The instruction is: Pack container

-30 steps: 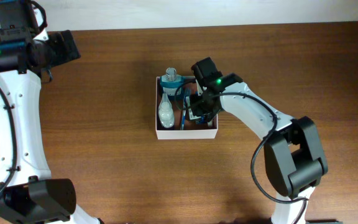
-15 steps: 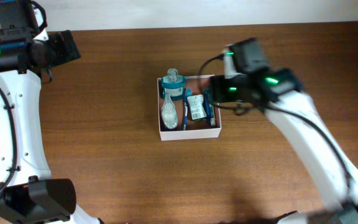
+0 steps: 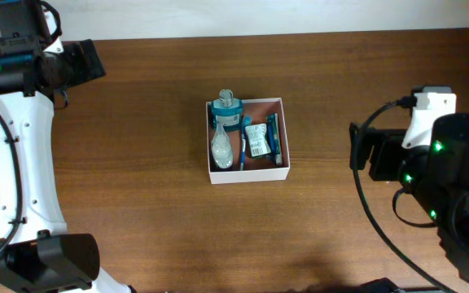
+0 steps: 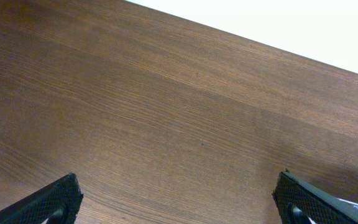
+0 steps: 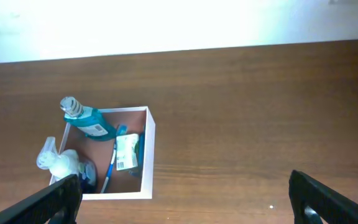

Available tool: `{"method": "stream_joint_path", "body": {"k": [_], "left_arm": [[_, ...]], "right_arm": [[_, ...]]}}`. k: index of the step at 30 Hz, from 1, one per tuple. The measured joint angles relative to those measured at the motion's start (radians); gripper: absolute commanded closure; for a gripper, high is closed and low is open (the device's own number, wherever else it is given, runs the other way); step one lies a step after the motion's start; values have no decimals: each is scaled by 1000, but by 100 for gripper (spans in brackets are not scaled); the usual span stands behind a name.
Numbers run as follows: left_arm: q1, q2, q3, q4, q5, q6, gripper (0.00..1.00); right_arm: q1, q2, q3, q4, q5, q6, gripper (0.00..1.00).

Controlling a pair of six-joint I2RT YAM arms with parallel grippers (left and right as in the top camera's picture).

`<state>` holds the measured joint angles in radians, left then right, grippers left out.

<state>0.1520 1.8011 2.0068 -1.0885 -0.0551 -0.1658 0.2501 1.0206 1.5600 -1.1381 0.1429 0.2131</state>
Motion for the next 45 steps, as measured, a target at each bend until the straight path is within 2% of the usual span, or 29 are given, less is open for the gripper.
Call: {"method": "stream_joint_path", "body": {"k": [13,17,19,21,23,25,27,29,33,40,43,45], "left_arm": [[0,0,0,0,0,0,0],[0,0,0,0,0,0,0],[0,0,0,0,0,0,0],[0,0,0,-1,0,0,0],[0,0,0,-2,1,0,0],[0,0,0,0,1,0,0],[0,0,0,2,0,0,0],[0,0,0,1,0,0,0],[0,0,0,0,0,0,0],[0,0,0,0,0,0,0],[0,0,0,0,0,0,0],[0,0,0,0,0,0,0]], "right_arm": [[6,48,-1,1,19,-3,1],[18,44,-11,109,44,-7,1],[18,4,-45,217,48,-24,1],[19,-153,-154,330,48,-39,1],[18,-307,-230,362,48,-41,1],[14,-418,-291,362,51,-43,1],[-9,-646,-425,356,52,-60,1],[-16,-755,-525,359,52,-87,1],[-65,-845,-762,452,45,-113,1],[-143,-982,-1266,960,-35,-121,1],[-149,-1004,-1391,1093,-62,-121,1],[-160,-1005,-1431,1118,-71,-123,1]]}}
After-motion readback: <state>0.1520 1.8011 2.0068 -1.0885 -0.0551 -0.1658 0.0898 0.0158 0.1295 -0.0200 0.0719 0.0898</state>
